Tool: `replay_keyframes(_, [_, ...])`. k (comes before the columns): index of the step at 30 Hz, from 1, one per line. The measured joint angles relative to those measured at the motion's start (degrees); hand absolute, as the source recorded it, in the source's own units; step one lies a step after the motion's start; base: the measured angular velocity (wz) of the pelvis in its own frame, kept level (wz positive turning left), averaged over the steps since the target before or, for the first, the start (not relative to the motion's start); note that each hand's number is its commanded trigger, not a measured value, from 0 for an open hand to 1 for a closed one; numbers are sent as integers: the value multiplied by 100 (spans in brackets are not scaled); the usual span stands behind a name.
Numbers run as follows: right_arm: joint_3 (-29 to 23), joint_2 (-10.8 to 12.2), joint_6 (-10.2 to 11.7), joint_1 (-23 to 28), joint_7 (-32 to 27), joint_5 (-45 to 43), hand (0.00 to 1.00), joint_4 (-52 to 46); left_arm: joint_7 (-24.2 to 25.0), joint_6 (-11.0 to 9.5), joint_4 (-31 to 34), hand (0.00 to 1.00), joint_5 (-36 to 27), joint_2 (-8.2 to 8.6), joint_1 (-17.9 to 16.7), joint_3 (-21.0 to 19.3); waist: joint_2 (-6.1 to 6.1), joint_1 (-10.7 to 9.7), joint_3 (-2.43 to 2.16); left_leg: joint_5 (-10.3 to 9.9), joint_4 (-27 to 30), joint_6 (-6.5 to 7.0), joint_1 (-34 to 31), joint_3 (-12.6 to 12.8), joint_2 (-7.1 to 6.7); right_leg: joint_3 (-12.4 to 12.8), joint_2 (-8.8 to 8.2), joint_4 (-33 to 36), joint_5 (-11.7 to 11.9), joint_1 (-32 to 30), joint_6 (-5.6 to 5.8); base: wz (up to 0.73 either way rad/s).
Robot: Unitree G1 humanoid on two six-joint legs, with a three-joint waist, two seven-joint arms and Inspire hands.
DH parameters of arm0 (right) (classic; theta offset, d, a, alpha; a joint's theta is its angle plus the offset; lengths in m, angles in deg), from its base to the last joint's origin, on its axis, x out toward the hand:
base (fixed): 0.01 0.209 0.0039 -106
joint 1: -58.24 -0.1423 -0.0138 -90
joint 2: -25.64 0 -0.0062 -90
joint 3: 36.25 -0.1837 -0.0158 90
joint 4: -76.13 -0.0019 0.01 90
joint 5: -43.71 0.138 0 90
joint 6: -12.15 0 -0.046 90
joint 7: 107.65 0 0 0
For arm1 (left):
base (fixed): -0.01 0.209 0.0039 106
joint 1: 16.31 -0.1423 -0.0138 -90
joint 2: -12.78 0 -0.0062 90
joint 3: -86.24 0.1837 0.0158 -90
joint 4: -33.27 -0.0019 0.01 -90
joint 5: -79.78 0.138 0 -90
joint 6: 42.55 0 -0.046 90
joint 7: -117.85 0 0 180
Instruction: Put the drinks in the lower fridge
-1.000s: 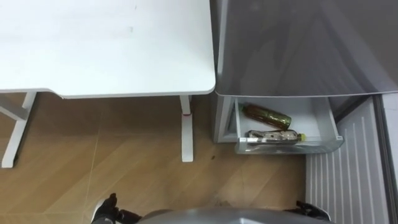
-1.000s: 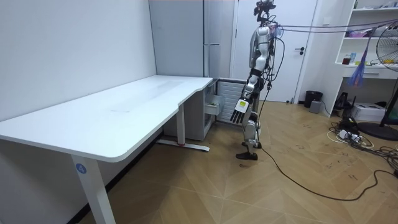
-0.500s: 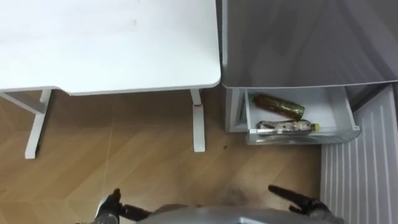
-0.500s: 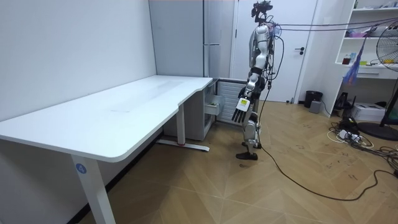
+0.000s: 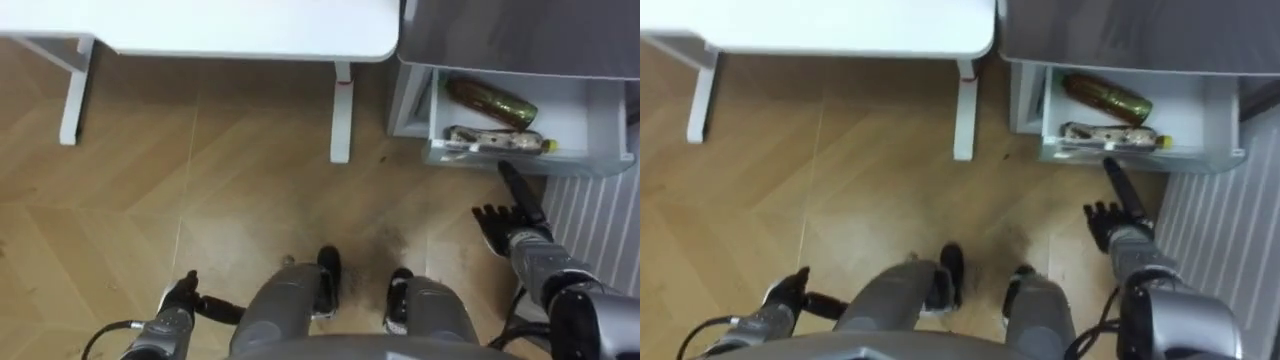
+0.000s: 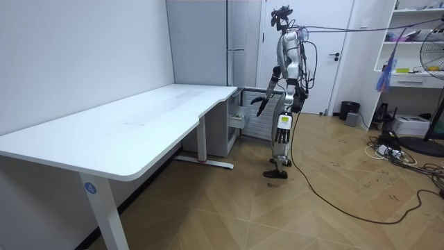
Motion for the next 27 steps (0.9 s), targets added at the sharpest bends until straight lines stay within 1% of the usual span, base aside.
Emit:
replay_keyframes(1, [-44, -7, 4, -46, 0, 79, 0, -5, -27, -4, 0, 0, 0, -20, 32, 29, 0, 11, 4, -6, 87, -1, -145, 0, -28, 18, -9, 132, -33, -153, -6, 8])
replay_keyframes(2, [-98, -29, 5, -129, -1, 220, 0, -5, -57, -18, 6, 0, 1, -66, 60, 42, -7, 23, 6, -19, 274, -9, -422, -8, -45, 38, -38, 370, -96, -451, -21, 6])
replay_keyframes(3, [-98, -85, 11, -178, 1, 352, 0, -9, -92, -20, 6, 0, 0, -95, 76, 46, -7, 64, 6, -47, 496, -11, -696, -16, -52, 48, -74, 641, -166, -733, -42, 4])
replay_keyframes(4, [-98, -119, 25, -183, 3, 443, 0, -10, -109, -18, 2, 0, -1, -104, 87, 53, -12, 98, 4, -82, 627, -16, -821, -21, -54, 68, -91, 788, -206, -873, -45, 0])
replay_keyframes(6, [-147, -214, 141, -206, 3, 638, 0, -13, -198, 9, 4, 0, 0, -113, 90, 108, -23, 174, 3, -197, 1098, -51, -1285, -9, -47, 113, -123, 1272, -338, -1328, -75, 0])
replay_keyframes(7, [-145, -233, 160, -217, 3, 649, 0, -21, -199, 16, 11, 0, 0, -123, 87, 124, -26, 195, 1, -233, 1223, -62, -1406, -4, -34, 118, -126, 1390, -373, -1448, -83, 0])
replay_keyframes(8, [-143, -284, 179, -235, 7, 686, 0, -51, -199, 18, 25, 0, -1, -151, 94, 153, -33, 229, -3, -295, 1469, -75, -1662, -4, -19, 129, -154, 1630, -475, -1687, -114, 8])
replay_keyframes(9, [-135, -326, 227, -235, 17, 756, 0, -102, -204, 19, 32, 0, -5, -175, 102, 167, -60, 245, -7, -335, 1692, -79, -1904, -3, -39, 134, -209, 1900, -551, -1939, -131, 10])
replay_keyframes(10, [-133, -346, 241, -235, 29, 776, 0, -122, -209, 21, 30, 0, -5, -189, 104, 207, -80, 260, -11, -363, 1805, -79, -2012, 2, -41, 157, -219, 2033, -592, -2049, -135, 4])
replay_keyframes(12, [-130, -435, 264, -250, 59, 898, 0, -217, -261, 80, 25, 0, -18, -222, 98, 344, -116, 277, -32, -528, 2330, -95, -2419, 20, -22, 188, -266, 2547, -749, -2439, -168, 0])
replay_keyframes(13, [-129, -463, 264, -265, 66, 931, 0, -215, -277, 103, 27, 0, -44, -231, 102, 355, -118, 268, -37, -576, 2471, -95, -2521, 23, -23, 188, -276, 2677, -807, -2522, -184, 9])
replay_keyframes(14, [-105, -529, 265, -296, 83, 943, 0, -215, -287, 133, 37, 0, -133, -264, 117, 383, -141, 267, -53, -664, 2745, -101, -2720, 16, -25, 188, -309, 2952, -939, -2701, -214, 9])
replay_keyframes(16, [56, -651, 264, -354, 218, 945, 0, -248, -291, 157, 59, 0, -244, -327, 123, 410, -175, 268, -77, -828, 3258, -117, -3081, -8, 2, 184, -349, 3406, -1109, -3000, -255, 3])
replay_keyframes(17, [73, -671, 266, -362, 265, 947, 0, -274, -291, 166, 68, 0, -264, -343, 123, 417, -181, 267, -80, -865, 3372, -114, -3160, -10, 13, 179, -357, 3511, -1140, -3071, -272, 0])
replay_keyframes(19, [194, -730, 263, -432, 345, 954, 0, -282, -286, 241, 198, 0, -406, -422, 102, 560, -206, 253, -88, -965, 3697, -110, -3393, -9, 32, 176, -409, 3840, -1262, -3268, -299, 5])
replay_keyframes(21, [349, -833, 253, -474, 432, 969, 0, -328, -263, 294, 502, 0, -469, -580, 11, 729, -244, 248, -99, -1112, 4135, -104, -3672, -4, 35, 202, -465, 4271, -1448, -3523, -303, 6])
replay_keyframes(22, [393, -859, 253, -475, 435, 969, 0, -369, -262, 294, 565, 0, -469, -611, -1, 748, -254, 245, -101, -1134, 4213, -94, -3731, 4, 29, 207, -488, 4360, -1487, -3579, -303, 4])
replay_keyframes(24, [515, -935, 250, -583, 445, 969, 0, -478, -254, 315, 683, 0, -468, -723, -8, 917, -281, 234, -96, -1218, 4488, -79, -3906, 41, 35, 264, -504, 4638, -1573, -3758, -303, -2])
replay_keyframes(26, [533, -969, 250, -699, 467, 967, 0, -518, -241, 339, 716, 0, -489, -741, -15, 948, -319, 205, -102, -1252, 4604, -60, -3992, 69, 32, 321, -526, 4783, -1621, -3864, -282, 0])
replay_keyframes(27, [539, -1001, 249, -735, 474, 971, 0, -620, -233, 340, 763, 0, -594, -755, -28, 952, -347, 200, -91, -1259, 4654, -49, -4040, 77, 35, 325, -538, 4833, -1632, -3908, -283, 0])
